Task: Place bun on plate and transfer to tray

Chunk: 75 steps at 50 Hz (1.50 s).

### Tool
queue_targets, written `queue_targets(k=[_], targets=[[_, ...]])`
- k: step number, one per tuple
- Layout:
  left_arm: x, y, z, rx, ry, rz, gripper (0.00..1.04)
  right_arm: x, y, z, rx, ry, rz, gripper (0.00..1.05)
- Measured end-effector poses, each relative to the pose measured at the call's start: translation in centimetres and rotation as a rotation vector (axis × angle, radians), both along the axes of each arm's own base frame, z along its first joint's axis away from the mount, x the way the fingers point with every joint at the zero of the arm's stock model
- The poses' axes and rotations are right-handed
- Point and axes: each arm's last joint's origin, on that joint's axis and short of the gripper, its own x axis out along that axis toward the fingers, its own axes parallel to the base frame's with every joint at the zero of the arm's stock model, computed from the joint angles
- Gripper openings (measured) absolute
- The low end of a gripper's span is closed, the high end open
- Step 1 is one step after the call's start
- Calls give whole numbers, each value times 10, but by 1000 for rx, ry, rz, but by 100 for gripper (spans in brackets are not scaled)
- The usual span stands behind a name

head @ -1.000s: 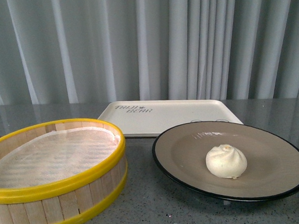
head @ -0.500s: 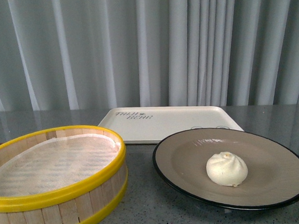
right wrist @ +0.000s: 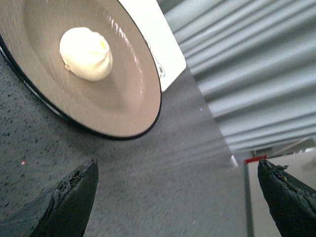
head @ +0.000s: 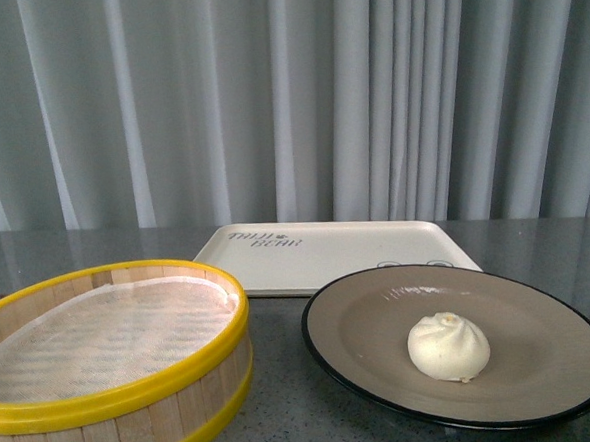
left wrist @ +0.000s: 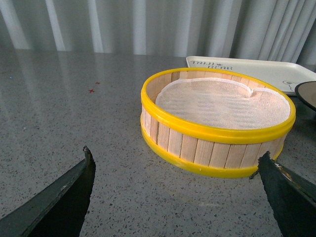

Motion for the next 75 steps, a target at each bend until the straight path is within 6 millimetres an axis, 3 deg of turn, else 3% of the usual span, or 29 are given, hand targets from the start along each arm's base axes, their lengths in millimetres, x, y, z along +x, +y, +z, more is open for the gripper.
queue_targets(k=[15,25,40,75], targets=[[0,0,0,0,0,0,98,32,25,-6,-110,118,240,96],[0,0,0,0,0,0,98,38,42,-4,-189,198,365,96],[0,0,0,0,0,0,98,48,45,-12,-258,308,464,96],[0,0,0,0,0,0,98,84,50,-26,-375,374,549,96]])
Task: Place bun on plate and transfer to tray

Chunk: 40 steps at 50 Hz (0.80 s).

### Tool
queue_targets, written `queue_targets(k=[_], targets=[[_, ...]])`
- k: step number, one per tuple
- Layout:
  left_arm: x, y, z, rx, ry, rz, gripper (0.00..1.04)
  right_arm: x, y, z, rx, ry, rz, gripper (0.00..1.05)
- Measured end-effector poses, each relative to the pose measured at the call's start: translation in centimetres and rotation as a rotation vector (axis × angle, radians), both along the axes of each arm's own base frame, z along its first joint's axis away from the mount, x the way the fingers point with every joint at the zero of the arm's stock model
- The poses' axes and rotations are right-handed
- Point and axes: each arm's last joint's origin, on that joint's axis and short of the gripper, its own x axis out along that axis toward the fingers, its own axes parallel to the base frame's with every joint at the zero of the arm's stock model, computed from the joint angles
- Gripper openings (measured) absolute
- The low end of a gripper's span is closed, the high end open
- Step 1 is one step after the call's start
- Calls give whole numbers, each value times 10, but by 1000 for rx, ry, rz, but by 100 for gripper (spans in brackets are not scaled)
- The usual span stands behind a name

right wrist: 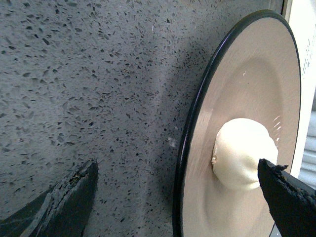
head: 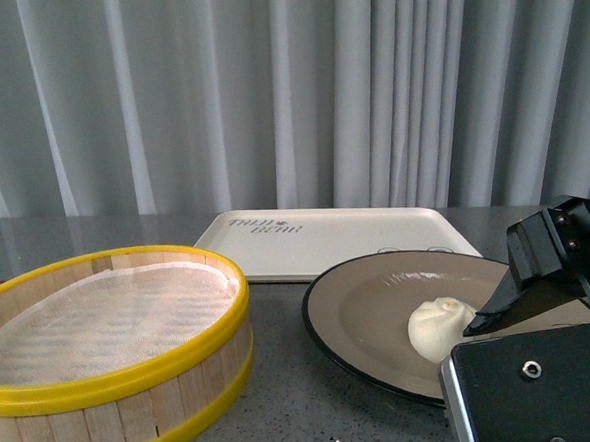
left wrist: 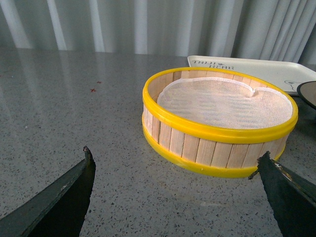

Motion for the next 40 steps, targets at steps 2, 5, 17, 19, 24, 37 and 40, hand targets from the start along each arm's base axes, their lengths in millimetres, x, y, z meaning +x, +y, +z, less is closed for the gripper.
queue_targets(k=[2,5,17,19,24,37,40], targets=[[0,0,0,0,0,0,98,3,1,-1,1,-7,1,96],[0,0,0,0,0,0,98,8,3,-2,-1,-12,2,96],[0,0,0,0,0,0,98,18,8,-5,-6,15,42,96],[0,0,0,0,0,0,98,19,9,-5,-10,25,45,96],[0,0,0,0,0,0,98,21,10,-6,-21,27,53,88],[0,0,0,0,0,0,98,25,10,-13,-62,7,80,45],[0,0,0,0,0,0,98,26,10,-13,-72,-13,85,37]])
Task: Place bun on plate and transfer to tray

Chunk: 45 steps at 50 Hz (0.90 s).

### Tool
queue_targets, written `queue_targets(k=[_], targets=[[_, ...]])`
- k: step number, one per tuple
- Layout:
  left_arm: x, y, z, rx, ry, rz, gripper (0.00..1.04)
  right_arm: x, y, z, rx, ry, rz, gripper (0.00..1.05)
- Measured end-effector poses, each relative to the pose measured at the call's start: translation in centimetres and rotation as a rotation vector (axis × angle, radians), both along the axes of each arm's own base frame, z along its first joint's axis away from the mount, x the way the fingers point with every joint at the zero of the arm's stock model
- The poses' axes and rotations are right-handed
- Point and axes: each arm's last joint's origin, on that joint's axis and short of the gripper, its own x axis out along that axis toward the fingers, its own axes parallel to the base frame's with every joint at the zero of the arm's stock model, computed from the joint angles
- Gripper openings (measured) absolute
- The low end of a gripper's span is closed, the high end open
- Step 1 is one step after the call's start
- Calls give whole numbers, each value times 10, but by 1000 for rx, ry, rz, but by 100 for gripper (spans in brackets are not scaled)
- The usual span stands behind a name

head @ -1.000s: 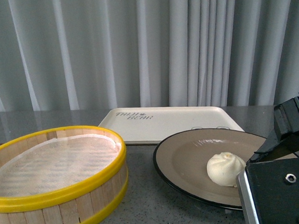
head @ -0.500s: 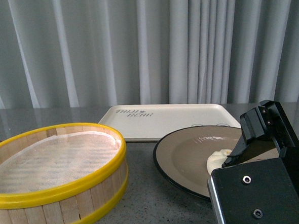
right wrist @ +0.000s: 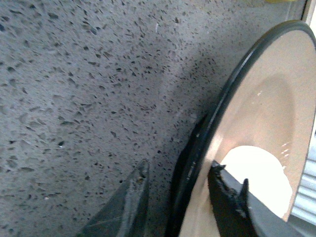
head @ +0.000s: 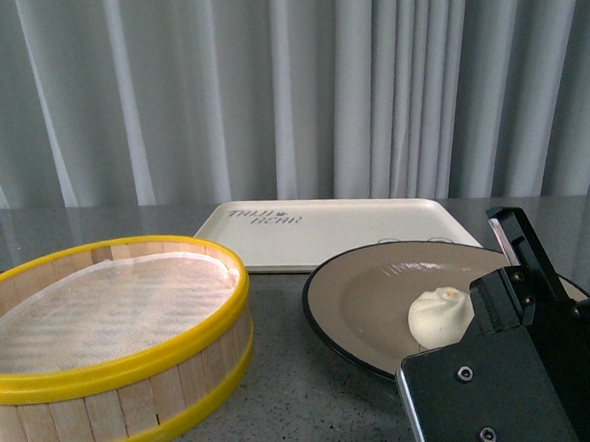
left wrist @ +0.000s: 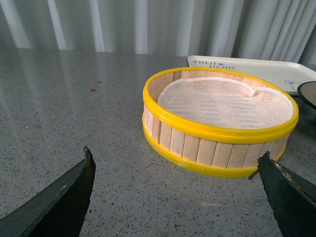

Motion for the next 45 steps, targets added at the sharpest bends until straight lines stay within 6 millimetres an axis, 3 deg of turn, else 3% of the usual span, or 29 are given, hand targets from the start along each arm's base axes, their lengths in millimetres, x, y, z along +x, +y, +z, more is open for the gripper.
queue_targets(k=[10,13,24,36,45], targets=[[0,0,0,0,0,0,98,1,-2,6,-19,-103,8,7],[0,0,0,0,0,0,98,2,-2,11,-16,-138,-1,3],[0,0,0,0,0,0,98,1,-7,12,-51,-249,-8,3],[0,0,0,0,0,0,98,11,-16,43,14,-470,-108,3],[0,0,0,0,0,0,98,25,-25,61,142,-507,-124,3]])
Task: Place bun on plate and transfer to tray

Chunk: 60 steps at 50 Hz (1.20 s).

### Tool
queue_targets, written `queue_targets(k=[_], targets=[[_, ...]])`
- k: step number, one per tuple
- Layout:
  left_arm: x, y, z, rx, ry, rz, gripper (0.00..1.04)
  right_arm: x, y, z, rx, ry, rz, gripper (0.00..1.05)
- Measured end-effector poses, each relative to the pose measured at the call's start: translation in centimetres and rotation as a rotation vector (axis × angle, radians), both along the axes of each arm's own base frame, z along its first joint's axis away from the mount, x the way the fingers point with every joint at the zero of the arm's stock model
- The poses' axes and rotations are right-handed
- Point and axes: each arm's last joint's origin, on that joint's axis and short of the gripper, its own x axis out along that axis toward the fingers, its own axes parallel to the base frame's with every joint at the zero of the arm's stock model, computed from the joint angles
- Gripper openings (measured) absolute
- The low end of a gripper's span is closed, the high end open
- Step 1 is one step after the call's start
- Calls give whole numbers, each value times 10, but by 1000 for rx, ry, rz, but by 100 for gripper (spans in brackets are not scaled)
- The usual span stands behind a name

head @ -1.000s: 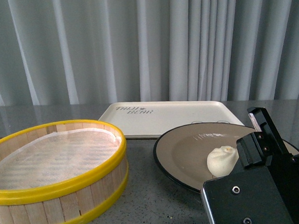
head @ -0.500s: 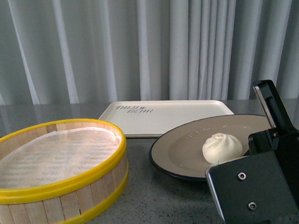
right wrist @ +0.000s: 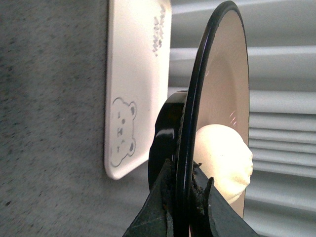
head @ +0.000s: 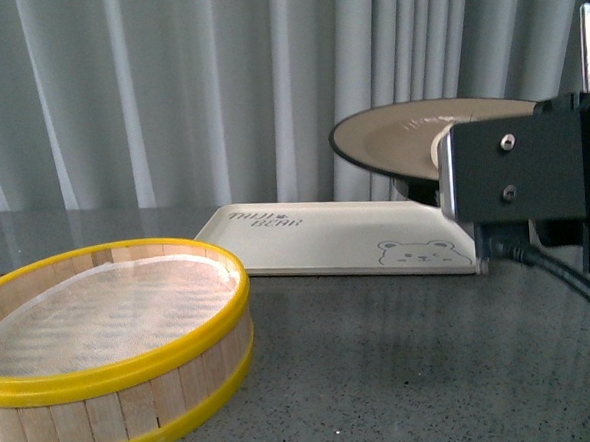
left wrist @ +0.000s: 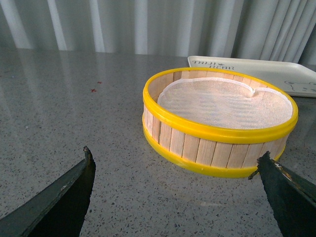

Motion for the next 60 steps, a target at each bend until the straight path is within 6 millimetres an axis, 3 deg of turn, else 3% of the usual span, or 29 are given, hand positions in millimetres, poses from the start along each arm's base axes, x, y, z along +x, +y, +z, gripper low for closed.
queue_targets(k=[15,31,47,60], targets=[[0,0,0,0,0,0,98,40,-10,13,116,55,98,3],[0,0,0,0,0,0,98,103,-21,12,94,148,104,3],[0,0,0,0,0,0,98,157,-28,-6,35,187,97,3],[0,0,0,0,0,0,98,181,-25,-21,25,227,105,3]])
